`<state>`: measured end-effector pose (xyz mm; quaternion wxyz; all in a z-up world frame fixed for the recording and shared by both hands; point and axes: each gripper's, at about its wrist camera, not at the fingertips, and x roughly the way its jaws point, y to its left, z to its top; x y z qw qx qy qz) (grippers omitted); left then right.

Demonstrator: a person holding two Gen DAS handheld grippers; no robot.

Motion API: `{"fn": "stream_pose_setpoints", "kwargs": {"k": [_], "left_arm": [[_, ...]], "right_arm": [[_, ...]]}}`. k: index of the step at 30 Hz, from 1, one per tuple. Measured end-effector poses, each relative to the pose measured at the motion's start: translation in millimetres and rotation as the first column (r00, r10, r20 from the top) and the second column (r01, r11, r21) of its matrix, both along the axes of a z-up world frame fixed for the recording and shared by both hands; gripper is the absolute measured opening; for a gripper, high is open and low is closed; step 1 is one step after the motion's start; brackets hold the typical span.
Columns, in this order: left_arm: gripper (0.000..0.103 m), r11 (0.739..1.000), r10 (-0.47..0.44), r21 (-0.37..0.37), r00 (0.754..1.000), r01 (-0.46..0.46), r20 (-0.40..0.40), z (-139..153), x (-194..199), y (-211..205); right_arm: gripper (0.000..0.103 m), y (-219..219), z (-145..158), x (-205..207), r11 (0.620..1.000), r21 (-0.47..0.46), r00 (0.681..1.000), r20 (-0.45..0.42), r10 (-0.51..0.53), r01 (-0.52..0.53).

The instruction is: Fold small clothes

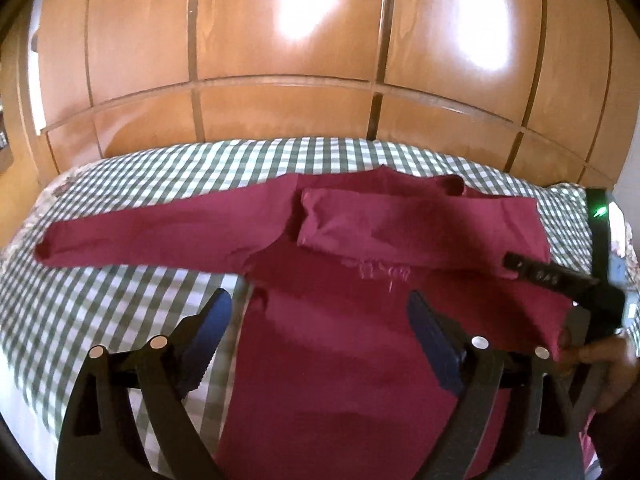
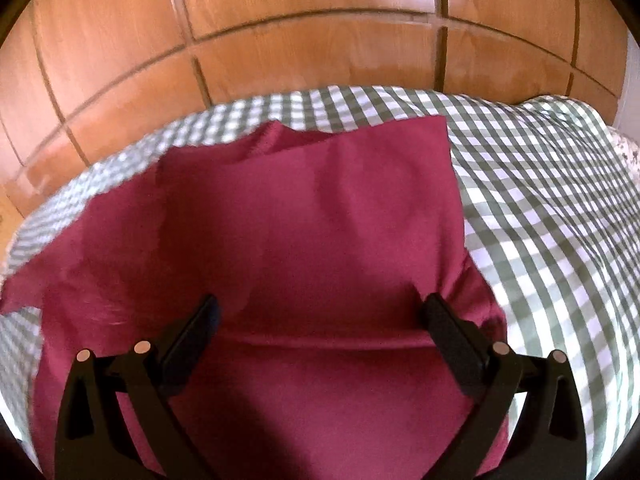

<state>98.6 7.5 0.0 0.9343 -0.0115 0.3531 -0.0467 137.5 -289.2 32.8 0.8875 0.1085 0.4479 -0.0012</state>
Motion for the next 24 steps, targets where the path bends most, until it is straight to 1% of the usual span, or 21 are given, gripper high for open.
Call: {"fn": "stream_pose_setpoints", "kwargs": {"k": [3, 6, 9, 13, 16, 18, 20, 21, 23, 24], "left_arm": [[0.088, 1.0, 0.008, -0.005, 1.0, -0.008, -0.01, -5, -8, 4], [0.088, 1.0, 0.015, -0.002, 1.0, -0.015, -0.024, -10, -14, 6], [0.088, 1.0, 0.017, -0.006, 0.999, -0.018, -0.037, -15, -20, 9], [0.088, 0.999, 0.024, -0.021, 0.997, -0.025, -0.074, -24, -21, 16], [0.088, 0.997, 0.038, -0.06, 0.991, -0.046, -0.129, -37, -21, 28], [0.088, 0.992, 0.048, -0.112, 0.986, -0.066, -0.161, -44, -21, 45], [0.088, 0.983, 0.067, -0.159, 0.983, -0.095, -0.171, -46, -20, 64], [0.088, 0.976, 0.083, -0.186, 0.981, -0.116, -0.174, -45, -19, 76], [0.084, 0.952, 0.145, -0.241, 0.973, -0.187, -0.181, -43, -16, 109], [0.078, 0.941, 0.181, -0.253, 0.966, -0.225, -0.187, -42, -14, 125]], "right_arm": [[0.101, 13, 7, -16, 0.999, 0.033, 0.999, 0.001, 0.035, -0.035], [0.101, 27, 8, -31, 0.997, 0.03, 0.998, -0.008, 0.068, -0.068], [0.101, 38, 4, -43, 0.994, 0.024, 0.994, -0.029, 0.104, -0.103], [0.101, 47, -8, -60, 0.993, 0.004, 0.991, -0.065, 0.116, -0.116], [0.101, 50, -17, -72, 0.993, -0.029, 0.991, -0.08, 0.11, -0.112], [0.101, 49, -20, -78, 0.994, -0.028, 0.992, -0.064, 0.107, -0.109], [0.101, 49, -22, -81, 0.993, -0.03, 0.993, -0.054, 0.109, -0.11], [0.101, 49, -22, -81, 0.993, -0.033, 0.993, -0.051, 0.109, -0.111], [0.101, 51, -23, -80, 0.993, -0.037, 0.993, -0.049, 0.11, -0.112], [0.101, 51, -23, -80, 0.993, -0.036, 0.993, -0.046, 0.11, -0.112]]}}
